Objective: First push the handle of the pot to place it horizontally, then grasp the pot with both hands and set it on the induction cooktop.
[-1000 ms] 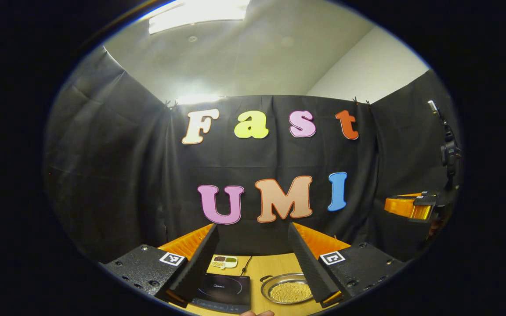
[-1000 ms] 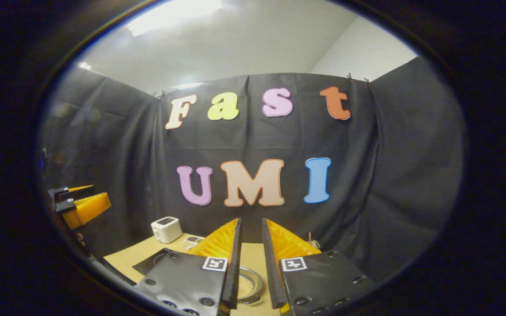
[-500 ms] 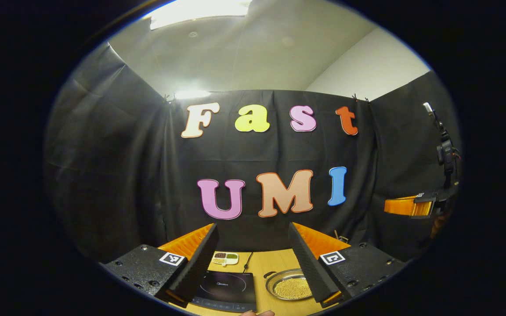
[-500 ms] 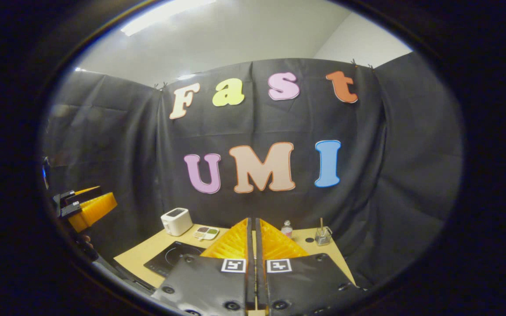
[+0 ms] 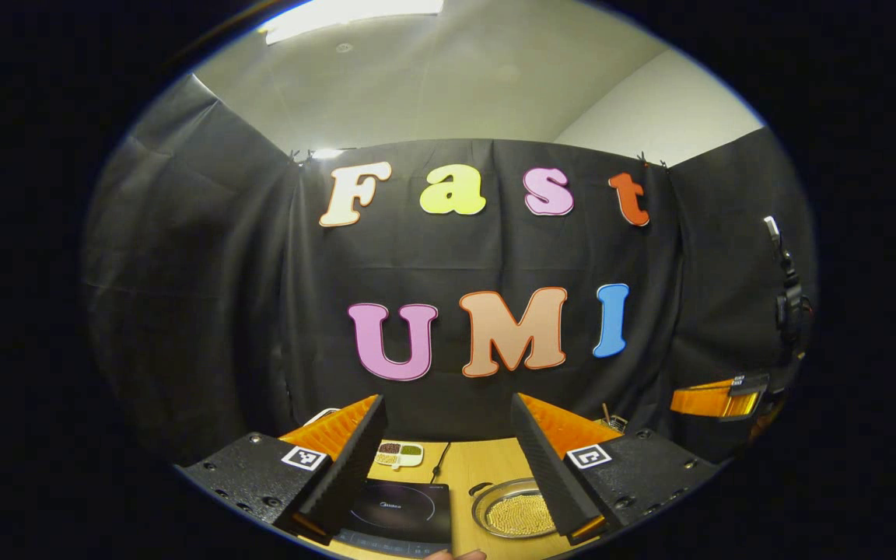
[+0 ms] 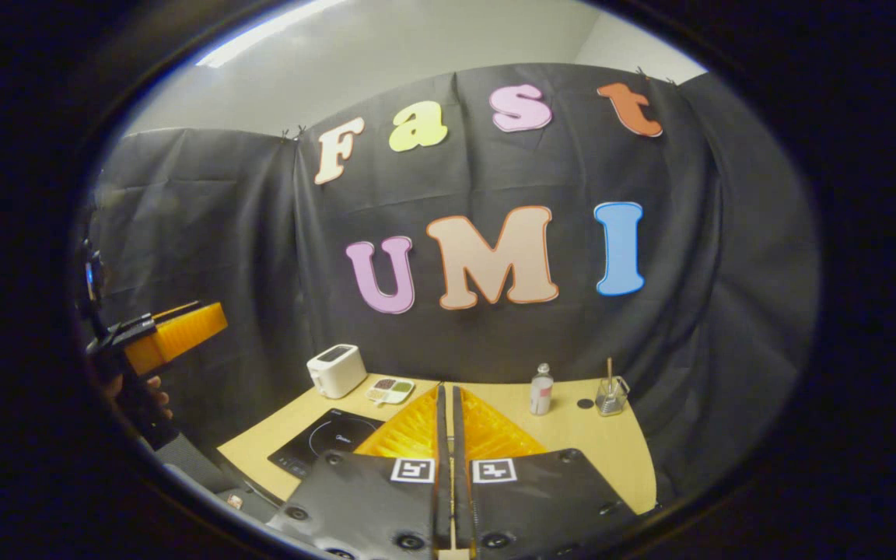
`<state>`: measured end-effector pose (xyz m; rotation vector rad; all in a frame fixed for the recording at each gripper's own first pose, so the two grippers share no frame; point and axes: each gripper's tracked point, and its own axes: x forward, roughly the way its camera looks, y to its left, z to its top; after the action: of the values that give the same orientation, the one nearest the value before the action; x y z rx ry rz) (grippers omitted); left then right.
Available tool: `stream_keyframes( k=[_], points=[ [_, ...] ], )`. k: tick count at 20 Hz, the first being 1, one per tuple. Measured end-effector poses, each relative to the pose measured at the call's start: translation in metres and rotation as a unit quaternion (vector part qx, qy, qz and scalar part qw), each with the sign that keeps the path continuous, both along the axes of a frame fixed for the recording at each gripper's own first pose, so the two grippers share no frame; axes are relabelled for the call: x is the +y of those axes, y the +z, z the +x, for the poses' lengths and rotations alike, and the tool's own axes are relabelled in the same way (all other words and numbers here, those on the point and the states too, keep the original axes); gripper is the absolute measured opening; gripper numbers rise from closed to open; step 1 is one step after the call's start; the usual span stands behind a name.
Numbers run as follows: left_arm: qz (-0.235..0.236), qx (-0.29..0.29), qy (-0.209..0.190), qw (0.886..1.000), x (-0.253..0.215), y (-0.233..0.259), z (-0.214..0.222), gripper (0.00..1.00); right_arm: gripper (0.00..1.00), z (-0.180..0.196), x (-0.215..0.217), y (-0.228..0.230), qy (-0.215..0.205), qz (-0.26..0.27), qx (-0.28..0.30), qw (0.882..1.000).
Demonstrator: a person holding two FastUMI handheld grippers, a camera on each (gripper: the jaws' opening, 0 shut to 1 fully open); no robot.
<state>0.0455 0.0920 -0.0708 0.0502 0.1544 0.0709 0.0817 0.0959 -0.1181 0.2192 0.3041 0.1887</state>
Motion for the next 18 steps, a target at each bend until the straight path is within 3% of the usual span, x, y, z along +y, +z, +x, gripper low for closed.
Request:
stream_keyframes(
  k=[2, 9, 18],
  points=[
    [0.001, 0.002, 0.002, 1.000, -0.003, -0.006, 0.018, 0.96, 0.03, 0.011, -0.002, -0.017, 0.009, 0.010, 0.018, 1.000],
    [-0.002, 0.050, 0.032, 0.998, -0.013, -0.039, 0.054, 0.94, 0.00, 0.045, -0.010, -0.080, 0.055, 0.023, 0.069, 0.996],
    [-0.011, 0.084, 0.056, 0.995, -0.008, -0.075, 0.077, 0.97, 0.00, 0.044, 0.001, -0.163, 0.111, 0.040, 0.159, 0.980]
  ],
)
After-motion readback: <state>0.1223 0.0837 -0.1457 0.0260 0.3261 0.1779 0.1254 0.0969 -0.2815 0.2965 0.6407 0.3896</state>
